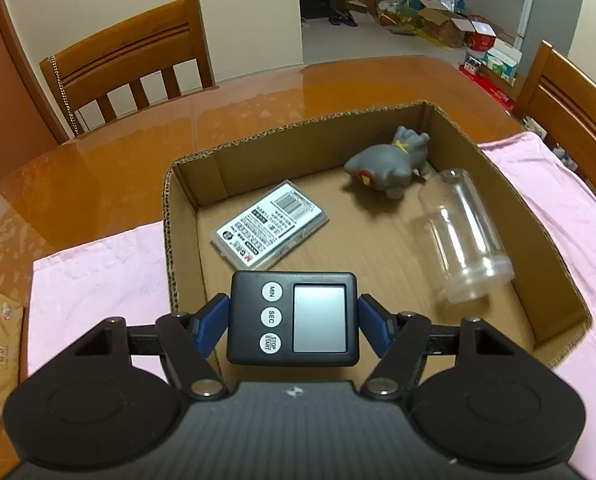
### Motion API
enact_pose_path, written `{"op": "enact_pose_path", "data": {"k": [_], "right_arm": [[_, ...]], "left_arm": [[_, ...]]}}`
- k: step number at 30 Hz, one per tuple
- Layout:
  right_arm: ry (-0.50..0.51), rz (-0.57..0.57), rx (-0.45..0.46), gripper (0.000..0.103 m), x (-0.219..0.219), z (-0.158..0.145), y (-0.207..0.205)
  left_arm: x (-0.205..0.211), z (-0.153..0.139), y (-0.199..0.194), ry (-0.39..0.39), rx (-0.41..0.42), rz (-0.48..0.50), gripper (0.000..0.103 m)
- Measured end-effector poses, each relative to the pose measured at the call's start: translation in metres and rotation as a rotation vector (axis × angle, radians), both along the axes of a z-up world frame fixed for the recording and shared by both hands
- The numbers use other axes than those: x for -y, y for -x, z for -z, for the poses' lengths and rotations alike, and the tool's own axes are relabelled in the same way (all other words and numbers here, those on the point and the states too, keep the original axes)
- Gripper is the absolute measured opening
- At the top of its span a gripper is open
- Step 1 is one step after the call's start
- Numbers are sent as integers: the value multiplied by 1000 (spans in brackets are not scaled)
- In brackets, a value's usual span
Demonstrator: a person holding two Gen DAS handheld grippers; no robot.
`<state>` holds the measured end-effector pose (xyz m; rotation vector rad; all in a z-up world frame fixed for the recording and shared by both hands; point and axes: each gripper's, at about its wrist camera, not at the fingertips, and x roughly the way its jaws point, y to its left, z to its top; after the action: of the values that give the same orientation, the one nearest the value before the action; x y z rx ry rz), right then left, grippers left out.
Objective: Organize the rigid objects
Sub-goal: 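Carry timer and MEDICAL bottle into the box and release both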
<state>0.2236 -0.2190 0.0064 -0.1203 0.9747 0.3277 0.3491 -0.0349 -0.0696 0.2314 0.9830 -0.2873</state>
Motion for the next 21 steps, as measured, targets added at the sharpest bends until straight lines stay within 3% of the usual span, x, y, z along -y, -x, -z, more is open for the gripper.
{"op": "enact_pose_path", "data": {"k": [6, 15, 21], "right_arm": [[4, 2, -8, 86, -8, 2, -8], [-7, 58, -9, 86, -11, 1, -29], [-25, 157, -26, 86, -13, 7, -50]], "left_arm": [[-10, -16, 0, 73, 48, -69, 94], [-41, -59, 42, 74, 138, -130, 98], [-70, -65, 75, 45, 187, -191, 100]]}}
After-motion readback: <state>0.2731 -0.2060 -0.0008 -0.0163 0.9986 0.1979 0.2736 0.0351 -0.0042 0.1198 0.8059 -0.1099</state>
